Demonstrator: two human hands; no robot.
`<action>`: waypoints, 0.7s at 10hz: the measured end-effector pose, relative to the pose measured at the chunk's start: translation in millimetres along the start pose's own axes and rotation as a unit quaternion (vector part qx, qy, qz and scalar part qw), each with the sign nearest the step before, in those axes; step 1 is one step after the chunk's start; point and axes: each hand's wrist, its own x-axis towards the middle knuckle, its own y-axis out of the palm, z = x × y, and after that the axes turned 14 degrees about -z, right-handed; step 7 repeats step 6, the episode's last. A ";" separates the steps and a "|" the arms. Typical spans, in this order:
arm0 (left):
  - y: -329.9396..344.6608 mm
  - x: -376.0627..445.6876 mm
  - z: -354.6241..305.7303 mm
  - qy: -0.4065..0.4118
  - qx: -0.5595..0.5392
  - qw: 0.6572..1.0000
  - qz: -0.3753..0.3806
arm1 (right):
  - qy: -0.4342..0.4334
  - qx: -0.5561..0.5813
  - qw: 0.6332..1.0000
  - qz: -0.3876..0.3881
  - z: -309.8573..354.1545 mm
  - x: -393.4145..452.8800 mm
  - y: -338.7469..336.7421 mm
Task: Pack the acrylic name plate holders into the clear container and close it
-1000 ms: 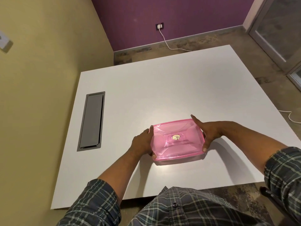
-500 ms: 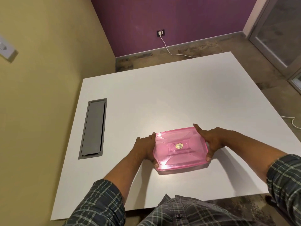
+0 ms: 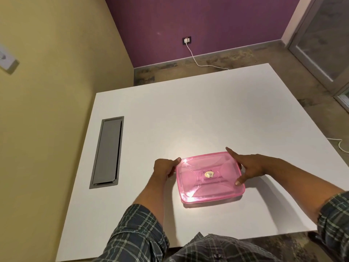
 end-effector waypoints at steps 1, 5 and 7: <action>2.8 4.6 -3.1 -0.029 -0.005 1.000 0.002 | -0.004 0.002 1.000 -0.023 -5.2 1.8 2.6; 2.8 6.6 -9.8 -0.001 0.038 0.999 0.017 | -0.018 -0.017 0.999 -0.035 -1.4 11.5 -2.9; -0.4 -0.8 -7.1 0.092 0.078 0.993 0.014 | -0.027 -0.025 0.998 -0.047 0.1 8.8 -0.4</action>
